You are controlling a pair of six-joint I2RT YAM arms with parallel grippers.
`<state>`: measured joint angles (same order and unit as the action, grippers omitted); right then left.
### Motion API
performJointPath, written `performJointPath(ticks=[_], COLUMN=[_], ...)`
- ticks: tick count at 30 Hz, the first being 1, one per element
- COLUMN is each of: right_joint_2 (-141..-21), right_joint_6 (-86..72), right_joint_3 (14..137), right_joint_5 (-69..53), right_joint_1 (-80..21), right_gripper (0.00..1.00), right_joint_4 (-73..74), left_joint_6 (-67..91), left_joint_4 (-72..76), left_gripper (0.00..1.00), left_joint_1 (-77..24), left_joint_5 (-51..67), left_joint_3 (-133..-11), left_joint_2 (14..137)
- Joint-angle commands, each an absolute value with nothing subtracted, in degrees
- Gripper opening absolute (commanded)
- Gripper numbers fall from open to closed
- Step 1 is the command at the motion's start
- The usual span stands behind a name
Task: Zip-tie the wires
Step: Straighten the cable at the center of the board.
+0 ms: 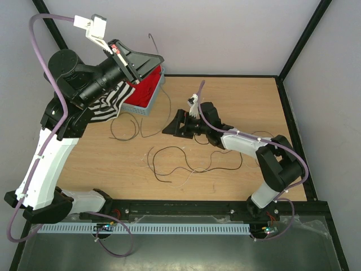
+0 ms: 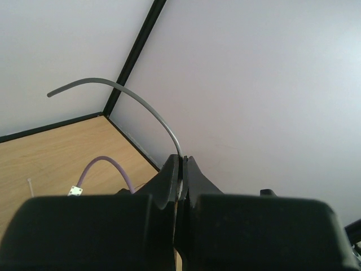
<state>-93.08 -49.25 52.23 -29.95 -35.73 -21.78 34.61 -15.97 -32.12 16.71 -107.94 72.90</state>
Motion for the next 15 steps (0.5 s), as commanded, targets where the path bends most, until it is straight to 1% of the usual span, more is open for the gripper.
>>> performJointPath(ticks=[1, 9, 15], right_joint_2=[-94.7, -96.4, -97.0], right_joint_6=[-53.4, -58.8, -58.0], right_joint_3=[55.2, 55.4, 54.9], right_joint_5=[-31.4, -32.3, -38.0], right_joint_1=[-37.0, -38.9, -41.4], right_gripper=[0.99, 1.0, 0.99], right_joint_4=[-27.0, -32.5, -32.9], left_joint_6=[35.2, 35.3, 35.6], left_joint_4=[-13.1, -12.7, -12.4], left_gripper=[0.0, 0.0, 0.0], left_joint_1=[-32.7, -33.4, -34.2], left_joint_5=[18.1, 18.3, 18.5], left_joint_3=[-109.4, -108.8, -107.8], left_joint_2=[73.2, 73.2, 72.7])
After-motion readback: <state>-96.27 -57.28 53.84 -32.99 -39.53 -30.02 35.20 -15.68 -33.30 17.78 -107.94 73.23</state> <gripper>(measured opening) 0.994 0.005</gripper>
